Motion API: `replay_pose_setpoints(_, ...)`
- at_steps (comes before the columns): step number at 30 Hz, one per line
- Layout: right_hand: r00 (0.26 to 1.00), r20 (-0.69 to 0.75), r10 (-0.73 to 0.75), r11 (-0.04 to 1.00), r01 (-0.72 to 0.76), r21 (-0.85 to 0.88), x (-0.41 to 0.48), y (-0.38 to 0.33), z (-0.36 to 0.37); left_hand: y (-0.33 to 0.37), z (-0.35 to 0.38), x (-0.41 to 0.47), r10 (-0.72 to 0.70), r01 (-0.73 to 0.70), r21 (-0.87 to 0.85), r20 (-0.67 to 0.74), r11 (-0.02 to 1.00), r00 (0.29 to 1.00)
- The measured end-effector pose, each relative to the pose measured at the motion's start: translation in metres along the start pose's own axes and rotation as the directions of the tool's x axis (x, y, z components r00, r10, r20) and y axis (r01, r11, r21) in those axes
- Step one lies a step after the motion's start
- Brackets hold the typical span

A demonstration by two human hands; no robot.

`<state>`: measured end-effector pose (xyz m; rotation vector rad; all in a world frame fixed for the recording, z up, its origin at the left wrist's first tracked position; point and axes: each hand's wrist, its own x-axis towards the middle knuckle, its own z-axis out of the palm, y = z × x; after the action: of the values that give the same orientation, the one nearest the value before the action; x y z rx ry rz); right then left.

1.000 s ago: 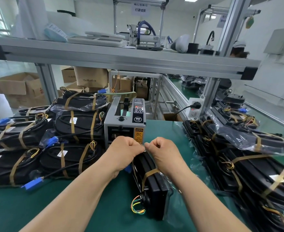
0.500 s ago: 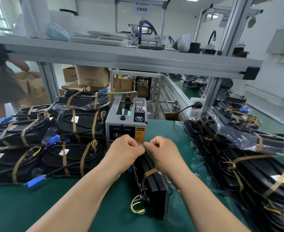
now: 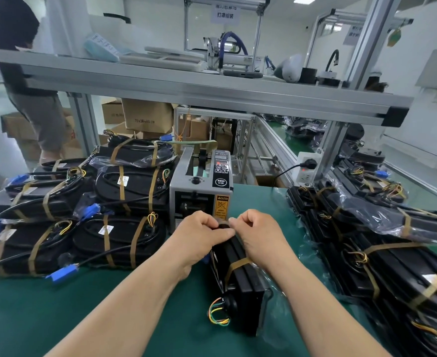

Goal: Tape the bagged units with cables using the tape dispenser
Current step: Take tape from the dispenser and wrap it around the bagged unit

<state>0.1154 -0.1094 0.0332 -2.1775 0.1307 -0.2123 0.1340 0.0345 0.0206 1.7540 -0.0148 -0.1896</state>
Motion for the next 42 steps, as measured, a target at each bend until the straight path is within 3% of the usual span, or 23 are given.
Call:
replay_pose_setpoints(6, 1.000, -0.001, -0.009, 1.000, 0.009, -0.018, -0.001, 0.001, 0.000, -0.004, 0.003, -0.002, -0.154, 0.155, -0.279, 0.024, 0.948, 0.988)
replay_pose_setpoints(12, 0.999, -0.005, -0.036, 0.996, 0.036, -0.083, -0.001, 0.003, -0.001, -0.001, 0.013, -0.011, -0.122, 0.099, -0.316, -0.053, 0.944, 0.991)
replay_pose_setpoints(15, 0.994, 0.106, -0.010, 0.965, 0.037, -0.259, -0.001, -0.005, -0.010, -0.005, 0.009, -0.022, -0.131, 0.091, -0.394, -0.076, 0.914, 0.989)
replay_pose_setpoints(19, 0.929, 0.331, 0.167, 0.922, -0.029, -0.386, 0.000, -0.015, -0.027, -0.016, -0.010, -0.040, -0.103, 0.022, -0.401, -0.183, 0.916, 0.978)
replay_pose_setpoints(22, 0.902, 0.394, 0.175, 0.956, -0.062, -0.285, -0.007, -0.012, -0.037, -0.023, -0.027, -0.057, -0.039, -0.047, -0.323, -0.254, 0.945, 0.966)
replay_pose_setpoints(25, 0.831, 0.543, 0.120, 0.989, -0.146, 0.006, -0.023, -0.003, -0.056, -0.026, -0.043, -0.076, 0.040, -0.114, -0.205, -0.334, 0.972, 0.942)
replay_pose_setpoints(27, 0.756, 0.654, -0.038, 0.968, -0.135, 0.212, -0.037, -0.002, -0.067, -0.025, -0.051, -0.089, 0.099, -0.155, -0.127, -0.368, 0.980, 0.925)
replay_pose_setpoints(30, 0.666, 0.692, -0.280, 0.901, -0.067, 0.429, -0.060, -0.006, -0.072, -0.020, -0.060, -0.110, 0.174, -0.221, -0.119, -0.317, 0.968, 0.933)
replay_pose_setpoints(37, 0.652, 0.660, -0.373, 0.851, -0.043, 0.523, -0.099, -0.025, -0.061, -0.006, -0.090, -0.169, 0.347, -0.329, -0.201, 0.062, 0.923, 0.936)
replay_pose_setpoints(39, 0.647, 0.661, -0.381, 0.850, -0.037, 0.526, -0.105, -0.034, -0.054, -0.003, -0.098, -0.180, 0.387, -0.381, -0.097, 0.064, 0.920, 0.920)
replay_pose_setpoints(42, 0.606, 0.686, -0.403, 0.850, -0.030, 0.525, -0.113, -0.047, -0.043, -0.001, -0.111, -0.191, 0.465, -0.457, 0.105, -0.077, 0.883, 0.882)
